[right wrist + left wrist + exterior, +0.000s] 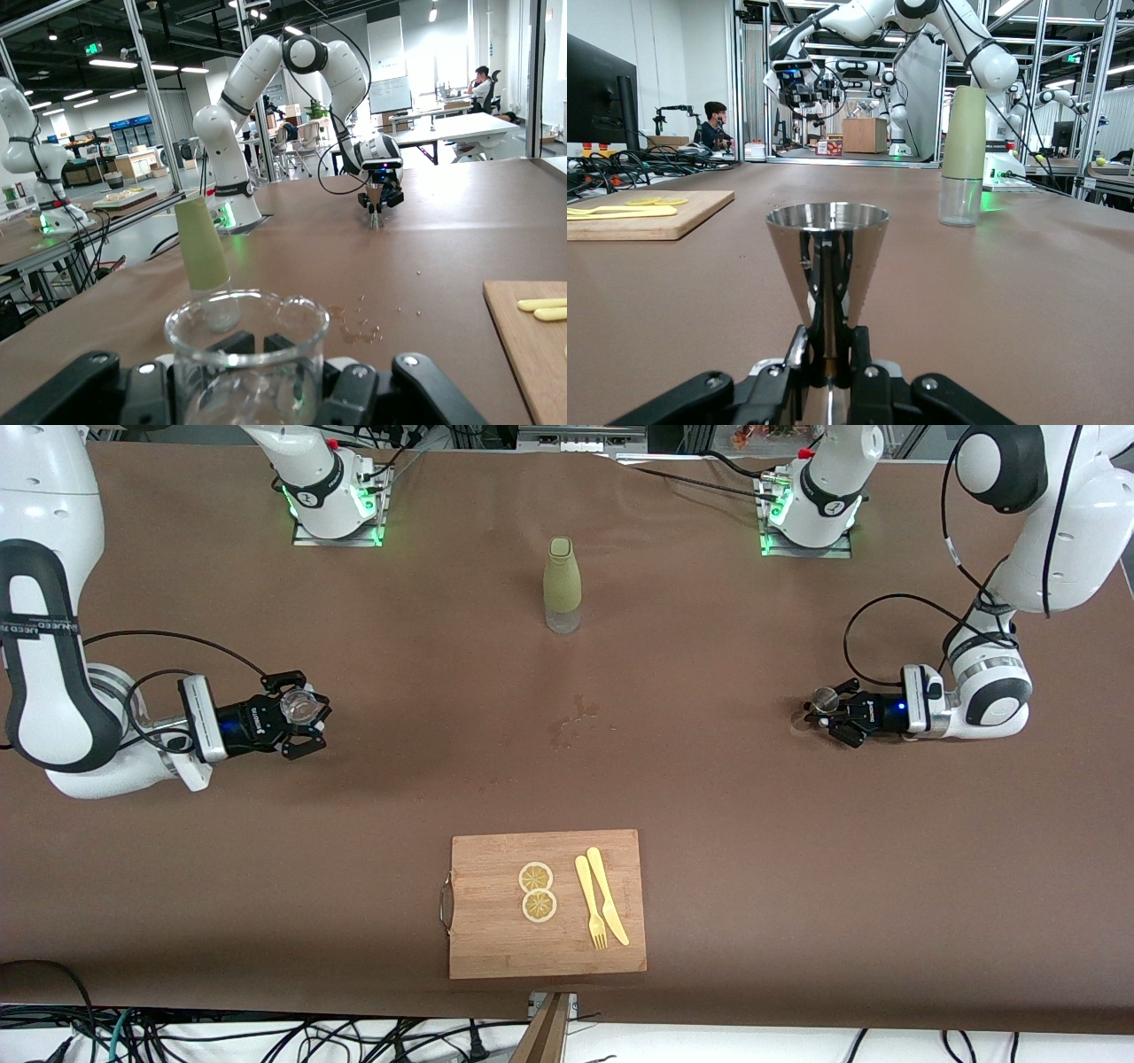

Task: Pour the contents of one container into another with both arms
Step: 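Lift the beaker with the right gripper while the left gripper lifts the jigger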

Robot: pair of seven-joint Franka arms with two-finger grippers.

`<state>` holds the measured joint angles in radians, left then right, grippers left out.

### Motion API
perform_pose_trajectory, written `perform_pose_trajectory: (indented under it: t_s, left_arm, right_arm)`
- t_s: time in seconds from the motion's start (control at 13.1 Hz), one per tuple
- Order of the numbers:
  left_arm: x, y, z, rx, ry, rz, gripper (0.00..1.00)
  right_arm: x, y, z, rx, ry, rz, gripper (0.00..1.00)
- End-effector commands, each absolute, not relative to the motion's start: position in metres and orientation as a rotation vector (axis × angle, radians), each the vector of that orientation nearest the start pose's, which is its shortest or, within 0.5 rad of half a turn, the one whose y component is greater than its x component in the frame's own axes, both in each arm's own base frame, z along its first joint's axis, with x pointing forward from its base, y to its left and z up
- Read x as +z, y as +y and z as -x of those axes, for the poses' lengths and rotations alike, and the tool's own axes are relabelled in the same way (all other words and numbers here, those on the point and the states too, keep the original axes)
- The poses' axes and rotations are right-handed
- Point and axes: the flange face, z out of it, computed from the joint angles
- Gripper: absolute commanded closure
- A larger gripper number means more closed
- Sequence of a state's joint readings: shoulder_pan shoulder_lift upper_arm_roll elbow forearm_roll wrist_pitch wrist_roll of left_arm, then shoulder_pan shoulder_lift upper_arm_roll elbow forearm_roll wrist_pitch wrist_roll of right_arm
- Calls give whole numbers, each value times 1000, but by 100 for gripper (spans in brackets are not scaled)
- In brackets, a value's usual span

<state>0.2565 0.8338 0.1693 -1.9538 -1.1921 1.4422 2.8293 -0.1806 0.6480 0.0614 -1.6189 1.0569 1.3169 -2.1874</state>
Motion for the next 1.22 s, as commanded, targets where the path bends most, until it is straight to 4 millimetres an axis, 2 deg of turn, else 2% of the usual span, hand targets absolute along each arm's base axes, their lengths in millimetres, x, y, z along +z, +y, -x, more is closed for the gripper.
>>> perform_pose_trajectory:
  t_s: [0.0, 0.15, 0.23, 0.38, 0.53, 0.69, 0.76, 0.92, 1.15]
  left_arm:
    - [55, 107, -471, 1318, -1500, -1136, 100]
    - [74, 105, -484, 1282, -1486, -1148, 100]
    - [89, 103, -492, 1230, -1474, -1162, 100]
    - [123, 88, -519, 1175, -1496, -1151, 100]
    - [146, 62, -543, 1136, -1532, -1134, 100]
    - [154, 18, -556, 1090, -1488, -1134, 100]
    - [158, -11, -563, 1112, -1443, -1127, 100]
    - [160, -60, -576, 1147, -1425, -1165, 100]
    - [162, -125, -583, 1175, -1381, -1193, 100]
  right_arm:
    - [311, 61, -629, -700, -1387, 1203, 100]
    - [345, 91, -629, -650, -1384, 1249, 100]
    - [352, 101, -628, -617, -1372, 1265, 100]
    - [347, 106, -626, -567, -1393, 1294, 100]
    - [346, 105, -623, -525, -1434, 1304, 100]
    - [362, 115, -624, -540, -1452, 1321, 100]
    - [374, 122, -624, -540, -1457, 1350, 100]
    - [392, 147, -621, -541, -1476, 1379, 100]
    - [412, 176, -618, -562, -1498, 1415, 100]
